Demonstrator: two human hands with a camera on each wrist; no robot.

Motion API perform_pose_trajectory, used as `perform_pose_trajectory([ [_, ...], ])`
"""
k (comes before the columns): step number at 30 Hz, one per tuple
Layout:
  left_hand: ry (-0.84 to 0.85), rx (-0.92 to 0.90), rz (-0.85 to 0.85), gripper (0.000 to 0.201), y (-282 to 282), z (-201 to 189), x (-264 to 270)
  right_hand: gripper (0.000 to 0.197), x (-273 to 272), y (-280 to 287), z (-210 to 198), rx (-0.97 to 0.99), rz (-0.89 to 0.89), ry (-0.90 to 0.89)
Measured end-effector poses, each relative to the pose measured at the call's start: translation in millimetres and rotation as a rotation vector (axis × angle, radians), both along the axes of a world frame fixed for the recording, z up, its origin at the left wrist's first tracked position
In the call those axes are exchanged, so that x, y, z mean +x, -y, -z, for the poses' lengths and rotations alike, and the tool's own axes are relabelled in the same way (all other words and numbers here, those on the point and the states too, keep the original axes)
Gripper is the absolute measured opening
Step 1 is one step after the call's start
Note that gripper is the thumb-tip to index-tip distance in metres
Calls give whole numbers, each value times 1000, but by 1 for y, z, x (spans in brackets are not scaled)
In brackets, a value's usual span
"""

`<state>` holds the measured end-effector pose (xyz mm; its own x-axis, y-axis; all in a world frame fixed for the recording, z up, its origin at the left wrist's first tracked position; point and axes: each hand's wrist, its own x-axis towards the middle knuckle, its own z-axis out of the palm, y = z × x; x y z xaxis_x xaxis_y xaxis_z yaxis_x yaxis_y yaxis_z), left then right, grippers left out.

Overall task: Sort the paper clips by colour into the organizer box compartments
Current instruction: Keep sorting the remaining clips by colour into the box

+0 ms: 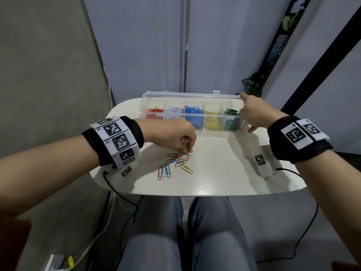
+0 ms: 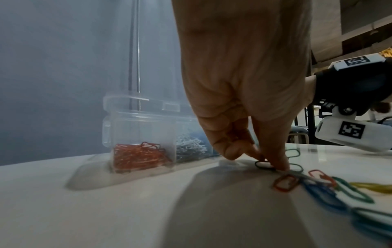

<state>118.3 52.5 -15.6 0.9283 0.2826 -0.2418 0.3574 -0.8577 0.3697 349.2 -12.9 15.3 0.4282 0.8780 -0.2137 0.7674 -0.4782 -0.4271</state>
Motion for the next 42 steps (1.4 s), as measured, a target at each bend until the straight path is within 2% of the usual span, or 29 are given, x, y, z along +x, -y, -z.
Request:
perform_pose_trajectory([
  [5, 68, -9, -69, 6, 0, -3, -1, 52, 3, 4, -2, -15, -8, -43],
  [8, 253, -99, -159, 5, 3, -20, 7, 43, 8, 8, -2, -14, -38, -103],
  [11, 492, -179, -293, 6, 4, -41, 27, 49, 13, 15, -5, 9, -14, -267],
  [14, 583, -217, -432, 8, -2, -52, 56, 52, 16, 18, -10, 6, 16, -367],
  [20, 487, -122, -550, 13, -11, -47, 105, 52, 15, 17, -11, -9, -5, -371],
  [27, 372, -89, -548, 12, -13, -32, 116, 53, 17, 15, -10, -13, -5, -352],
  [32, 426, -191, -479, 27, -14, -47, 94, 52, 16, 15, -11, -10, -4, -335],
  [37, 493, -198, -486, 23, -21, -61, 46, 52, 16, 15, -10, -1, -5, -326],
  [40, 441, -132, -465, 17, -15, -60, 12, 52, 15, 15, -9, 4, -3, -321],
  [42, 340, -118, -446, 15, -6, -54, -7, 53, 14, 15, -10, 3, -5, -318],
])
